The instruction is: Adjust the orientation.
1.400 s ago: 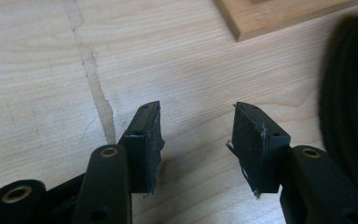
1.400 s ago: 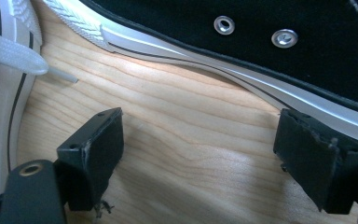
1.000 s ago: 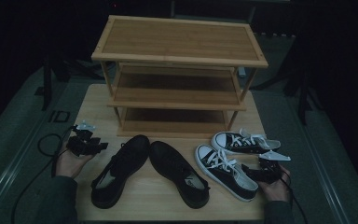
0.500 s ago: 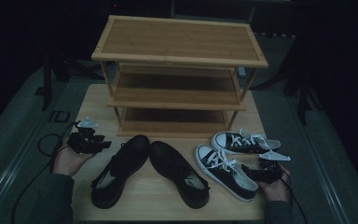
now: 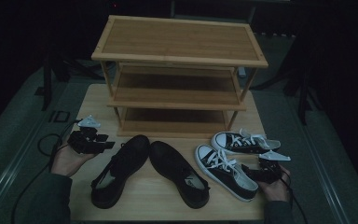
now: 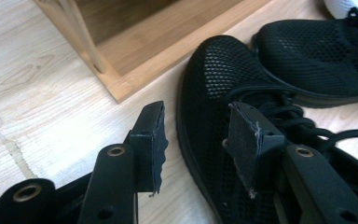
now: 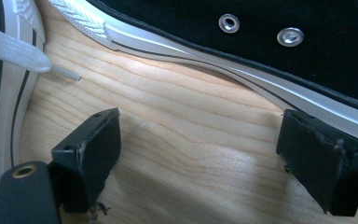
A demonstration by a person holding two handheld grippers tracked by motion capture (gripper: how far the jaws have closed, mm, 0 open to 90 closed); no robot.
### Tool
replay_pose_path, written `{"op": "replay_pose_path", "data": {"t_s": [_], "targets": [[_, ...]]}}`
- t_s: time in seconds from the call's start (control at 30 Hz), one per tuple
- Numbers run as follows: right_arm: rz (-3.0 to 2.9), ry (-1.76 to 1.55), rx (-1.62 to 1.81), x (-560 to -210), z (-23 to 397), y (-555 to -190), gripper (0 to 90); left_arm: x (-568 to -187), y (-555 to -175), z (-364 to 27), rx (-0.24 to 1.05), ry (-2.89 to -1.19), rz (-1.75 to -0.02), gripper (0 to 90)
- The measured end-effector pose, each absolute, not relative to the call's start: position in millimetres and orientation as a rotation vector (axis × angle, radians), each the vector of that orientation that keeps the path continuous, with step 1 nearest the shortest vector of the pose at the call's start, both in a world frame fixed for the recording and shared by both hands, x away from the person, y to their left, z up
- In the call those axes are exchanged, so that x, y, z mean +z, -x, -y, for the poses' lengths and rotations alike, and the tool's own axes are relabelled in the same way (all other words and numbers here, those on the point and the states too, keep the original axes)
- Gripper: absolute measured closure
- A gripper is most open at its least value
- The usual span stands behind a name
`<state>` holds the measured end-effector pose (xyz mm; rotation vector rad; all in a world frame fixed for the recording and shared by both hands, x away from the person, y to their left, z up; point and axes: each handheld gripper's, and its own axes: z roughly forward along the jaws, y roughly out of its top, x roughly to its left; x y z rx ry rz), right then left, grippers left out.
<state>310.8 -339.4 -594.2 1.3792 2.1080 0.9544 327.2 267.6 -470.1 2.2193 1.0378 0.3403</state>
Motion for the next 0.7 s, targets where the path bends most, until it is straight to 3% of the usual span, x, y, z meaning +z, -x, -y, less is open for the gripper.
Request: {"op": "replay_pose_path", "data": {"t_s": [0.7], "targets": [[-2.108, -1.379, 0.955, -594.2, 339.5, -310.8, 13.8, -453.0, -311.1, -255.6, 0.288, -2.278, -0.960, 56.3]]}}
